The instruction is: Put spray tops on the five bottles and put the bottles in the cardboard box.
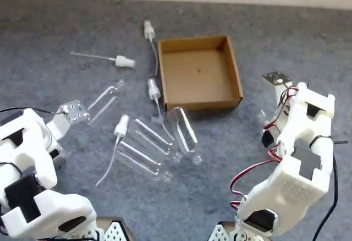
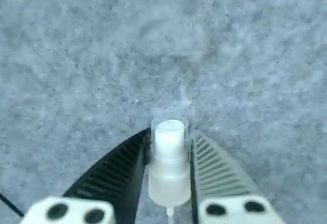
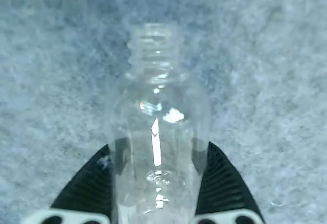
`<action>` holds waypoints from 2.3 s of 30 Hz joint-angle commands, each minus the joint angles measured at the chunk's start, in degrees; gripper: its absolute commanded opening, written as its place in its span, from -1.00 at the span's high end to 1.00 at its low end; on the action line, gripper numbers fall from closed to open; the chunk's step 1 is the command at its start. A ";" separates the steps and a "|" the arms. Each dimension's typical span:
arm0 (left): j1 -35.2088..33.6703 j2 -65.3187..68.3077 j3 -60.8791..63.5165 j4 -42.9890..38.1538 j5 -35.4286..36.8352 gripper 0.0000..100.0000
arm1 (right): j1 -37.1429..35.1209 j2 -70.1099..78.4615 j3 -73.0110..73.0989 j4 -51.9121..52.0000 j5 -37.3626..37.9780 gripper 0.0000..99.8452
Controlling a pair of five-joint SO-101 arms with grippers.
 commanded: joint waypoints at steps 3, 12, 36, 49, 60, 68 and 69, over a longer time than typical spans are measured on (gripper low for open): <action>0.22 -8.92 -6.11 8.62 -5.19 0.98 | -0.13 -1.36 -0.75 0.40 -2.11 0.99; 7.78 -27.56 -8.48 23.12 26.11 0.98 | 3.65 -1.01 -2.15 -4.88 -12.22 0.99; 46.64 -33.19 -0.92 13.98 73.49 0.98 | 2.77 -1.45 -2.33 -10.95 -15.82 0.53; 46.81 -33.19 1.80 12.40 73.49 0.98 | -1.80 7.96 -22.11 2.15 -19.87 0.53; 46.81 -33.19 1.80 12.40 73.41 0.98 | -1.45 20.79 -40.92 11.74 -19.78 0.86; 46.81 -33.27 1.19 12.40 73.58 0.98 | -1.71 18.86 -61.49 27.47 -22.42 0.99; 46.81 -33.27 0.40 12.48 73.67 0.98 | -2.33 18.07 -65.36 28.97 -24.62 0.99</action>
